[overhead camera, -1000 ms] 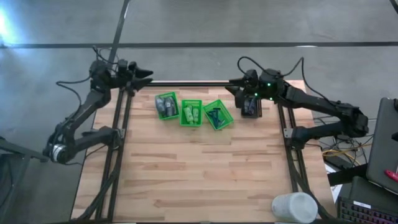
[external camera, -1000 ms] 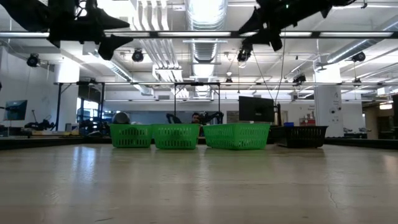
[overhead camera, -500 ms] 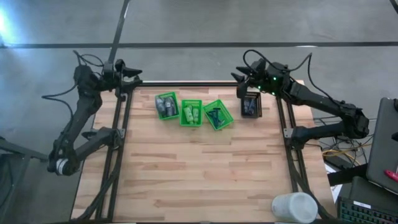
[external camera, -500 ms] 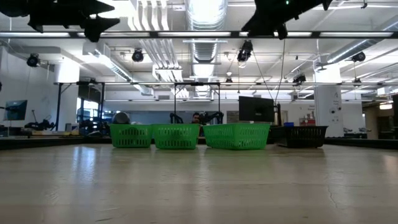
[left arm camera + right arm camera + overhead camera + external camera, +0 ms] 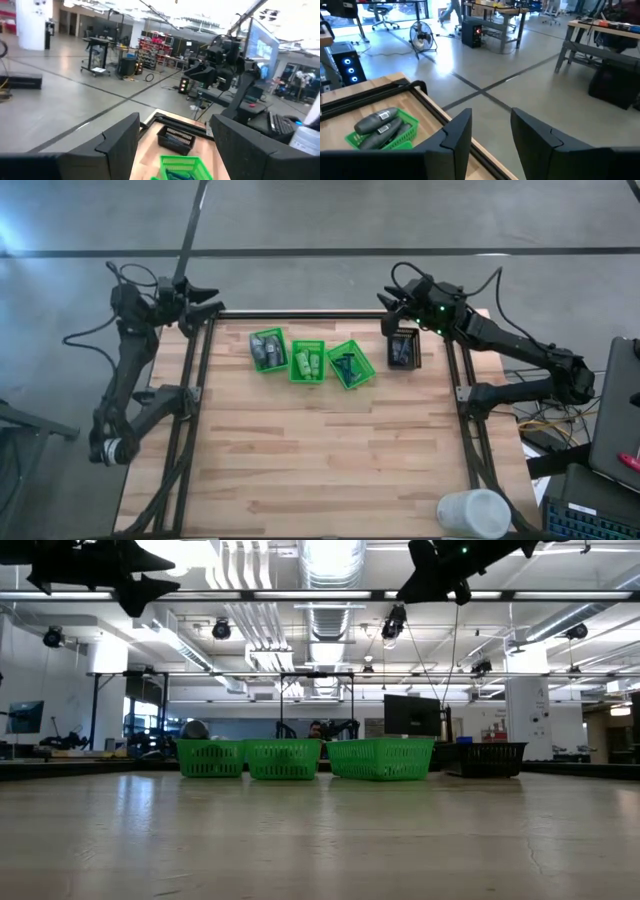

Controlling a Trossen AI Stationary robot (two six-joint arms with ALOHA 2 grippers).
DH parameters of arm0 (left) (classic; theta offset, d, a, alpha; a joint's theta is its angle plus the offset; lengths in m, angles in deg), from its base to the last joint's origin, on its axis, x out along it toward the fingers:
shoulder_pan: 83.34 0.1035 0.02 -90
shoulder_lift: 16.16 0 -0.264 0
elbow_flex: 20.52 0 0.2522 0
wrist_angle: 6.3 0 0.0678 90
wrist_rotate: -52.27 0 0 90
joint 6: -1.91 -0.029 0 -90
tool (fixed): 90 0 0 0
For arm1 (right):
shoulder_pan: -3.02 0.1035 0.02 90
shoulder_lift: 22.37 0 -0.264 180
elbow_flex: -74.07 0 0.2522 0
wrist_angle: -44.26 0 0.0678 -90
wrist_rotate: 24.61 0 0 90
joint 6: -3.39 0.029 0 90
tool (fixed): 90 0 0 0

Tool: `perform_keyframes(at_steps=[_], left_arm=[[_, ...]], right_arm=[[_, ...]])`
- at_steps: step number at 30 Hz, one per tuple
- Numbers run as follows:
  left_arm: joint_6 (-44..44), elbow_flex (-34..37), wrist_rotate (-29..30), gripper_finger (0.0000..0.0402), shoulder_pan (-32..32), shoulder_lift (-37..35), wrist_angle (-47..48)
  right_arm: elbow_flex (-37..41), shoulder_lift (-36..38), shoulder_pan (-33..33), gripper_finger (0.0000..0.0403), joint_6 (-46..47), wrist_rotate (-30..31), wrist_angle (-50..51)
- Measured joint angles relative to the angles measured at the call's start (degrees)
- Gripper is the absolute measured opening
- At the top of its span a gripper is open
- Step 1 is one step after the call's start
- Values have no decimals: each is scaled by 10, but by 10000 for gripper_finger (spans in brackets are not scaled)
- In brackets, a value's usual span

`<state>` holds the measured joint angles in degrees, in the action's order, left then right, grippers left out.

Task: Pick & Place Travel size toiletries
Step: Return to Home Position

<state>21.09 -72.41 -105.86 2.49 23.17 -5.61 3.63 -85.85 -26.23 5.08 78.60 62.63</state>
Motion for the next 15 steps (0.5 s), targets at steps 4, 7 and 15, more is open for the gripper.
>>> perform_keyframes(at_steps=[4, 7, 15], left_arm=[[-39, 0, -9, 252, 15, -12, -1], [-78, 2, 8, 252, 17, -10, -2], [-40, 12, 18, 252, 17, -8, 1]], right_arm=[[0, 1, 0, 121, 0, 0, 0], [0, 1, 0, 112, 1, 0, 0], [0, 1, 1, 87, 10, -2, 1]])
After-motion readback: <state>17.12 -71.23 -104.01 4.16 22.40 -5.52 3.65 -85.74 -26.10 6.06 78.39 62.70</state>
